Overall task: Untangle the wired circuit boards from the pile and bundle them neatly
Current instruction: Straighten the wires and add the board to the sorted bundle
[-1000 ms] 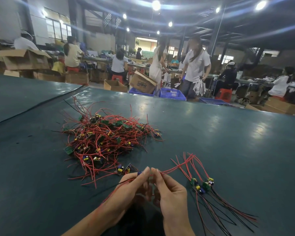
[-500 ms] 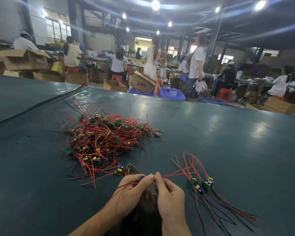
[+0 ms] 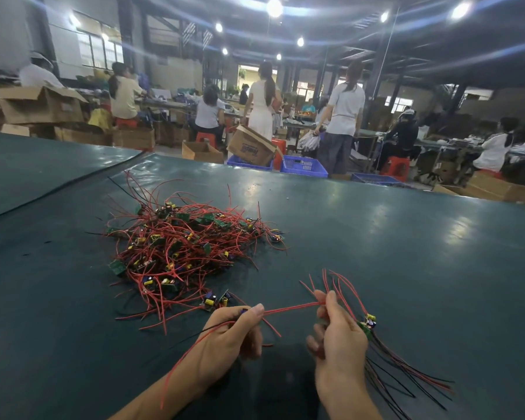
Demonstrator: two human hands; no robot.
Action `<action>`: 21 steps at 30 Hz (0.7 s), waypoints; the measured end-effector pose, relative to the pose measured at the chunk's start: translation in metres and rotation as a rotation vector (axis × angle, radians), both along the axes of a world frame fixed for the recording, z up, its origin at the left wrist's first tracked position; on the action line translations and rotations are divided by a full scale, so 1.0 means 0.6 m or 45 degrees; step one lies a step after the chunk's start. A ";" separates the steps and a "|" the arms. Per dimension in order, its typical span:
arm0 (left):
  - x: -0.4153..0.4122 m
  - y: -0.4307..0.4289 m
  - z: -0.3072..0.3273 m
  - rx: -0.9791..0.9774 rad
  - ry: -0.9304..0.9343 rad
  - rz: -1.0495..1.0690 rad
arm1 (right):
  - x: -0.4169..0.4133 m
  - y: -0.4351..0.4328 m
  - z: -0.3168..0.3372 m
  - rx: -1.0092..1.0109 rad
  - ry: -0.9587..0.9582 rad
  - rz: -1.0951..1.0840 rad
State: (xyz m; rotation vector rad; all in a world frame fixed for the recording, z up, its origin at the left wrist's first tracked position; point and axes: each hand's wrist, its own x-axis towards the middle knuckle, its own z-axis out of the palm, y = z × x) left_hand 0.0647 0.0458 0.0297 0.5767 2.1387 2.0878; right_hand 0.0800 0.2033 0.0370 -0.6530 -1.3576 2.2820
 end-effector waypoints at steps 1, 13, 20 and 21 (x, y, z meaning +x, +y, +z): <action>0.000 0.002 -0.001 0.013 -0.009 0.015 | 0.003 -0.009 -0.004 0.068 -0.019 0.034; 0.000 -0.004 0.019 0.034 -0.016 -0.024 | -0.001 -0.019 -0.007 0.220 -0.047 0.103; 0.004 -0.007 0.019 0.137 -0.183 -0.022 | 0.008 -0.007 0.003 0.191 0.048 0.059; 0.005 -0.006 0.018 0.150 -0.203 -0.032 | 0.011 -0.017 0.002 0.239 0.032 0.130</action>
